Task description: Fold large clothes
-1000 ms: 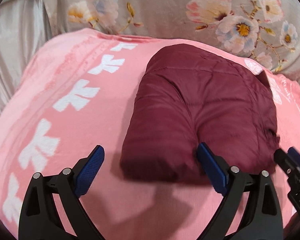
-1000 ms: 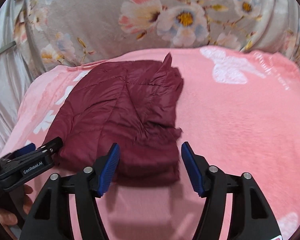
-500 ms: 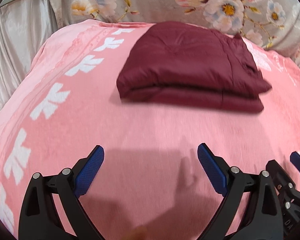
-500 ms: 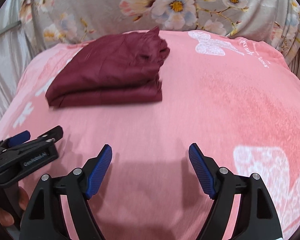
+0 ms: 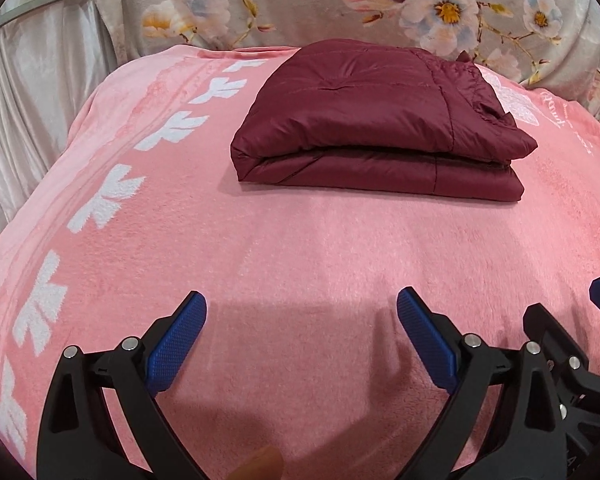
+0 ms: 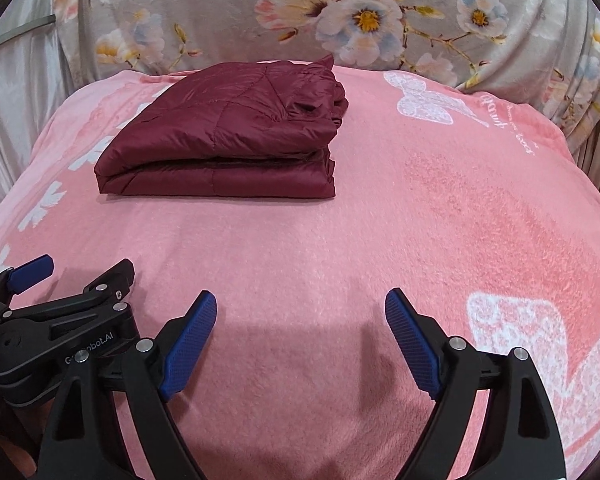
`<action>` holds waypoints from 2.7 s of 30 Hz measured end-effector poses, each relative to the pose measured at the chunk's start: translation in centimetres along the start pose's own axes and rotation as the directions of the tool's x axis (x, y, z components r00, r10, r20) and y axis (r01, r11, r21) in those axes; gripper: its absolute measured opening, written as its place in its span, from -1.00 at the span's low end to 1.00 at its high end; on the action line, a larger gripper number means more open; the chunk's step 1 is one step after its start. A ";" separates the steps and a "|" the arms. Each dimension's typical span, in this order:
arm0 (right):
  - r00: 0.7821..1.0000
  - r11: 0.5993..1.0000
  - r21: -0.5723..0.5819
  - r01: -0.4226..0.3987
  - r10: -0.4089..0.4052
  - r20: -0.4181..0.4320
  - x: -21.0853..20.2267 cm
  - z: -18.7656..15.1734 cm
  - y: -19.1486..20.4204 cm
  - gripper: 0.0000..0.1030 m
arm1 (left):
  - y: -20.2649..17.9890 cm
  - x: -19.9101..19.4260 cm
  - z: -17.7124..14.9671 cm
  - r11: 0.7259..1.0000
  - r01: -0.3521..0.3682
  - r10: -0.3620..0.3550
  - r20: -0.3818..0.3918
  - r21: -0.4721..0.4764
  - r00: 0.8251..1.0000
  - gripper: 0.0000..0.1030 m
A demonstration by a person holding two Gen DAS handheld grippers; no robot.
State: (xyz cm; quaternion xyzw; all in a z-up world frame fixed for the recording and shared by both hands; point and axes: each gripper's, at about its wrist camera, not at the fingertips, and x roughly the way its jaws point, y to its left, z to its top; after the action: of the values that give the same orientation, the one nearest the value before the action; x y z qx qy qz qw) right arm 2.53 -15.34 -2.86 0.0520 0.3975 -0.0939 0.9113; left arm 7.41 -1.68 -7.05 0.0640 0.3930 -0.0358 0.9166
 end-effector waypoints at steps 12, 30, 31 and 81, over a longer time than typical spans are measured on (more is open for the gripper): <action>1.000 1.000 -0.007 0.005 -0.005 0.012 -0.2 -0.1 0.0 0.63 | -0.1 -0.2 -0.1 1.000 -0.011 0.011 0.016 -0.001 1.000 0.82; 0.999 1.000 -0.011 0.009 -0.009 0.031 -0.7 -0.2 0.1 0.63 | -0.1 -0.6 0.0 1.000 -0.017 0.017 0.038 -0.004 0.999 0.82; 0.999 1.000 -0.013 0.010 -0.009 0.032 -0.6 -0.2 0.0 0.63 | -0.1 -0.6 0.0 1.000 -0.018 0.018 0.039 -0.004 0.999 0.82; 0.998 1.000 -0.009 0.028 -0.028 0.058 -1.3 0.0 0.3 0.64 | -0.3 -1.6 0.0 1.000 -0.030 0.031 0.078 -0.009 0.996 0.75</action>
State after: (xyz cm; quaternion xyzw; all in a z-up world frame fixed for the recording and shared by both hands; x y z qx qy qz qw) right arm 1.74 -14.93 -1.87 0.0392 0.3722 -0.1061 0.9212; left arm 6.23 -1.93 -5.92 0.0650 0.3558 -0.0229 0.9320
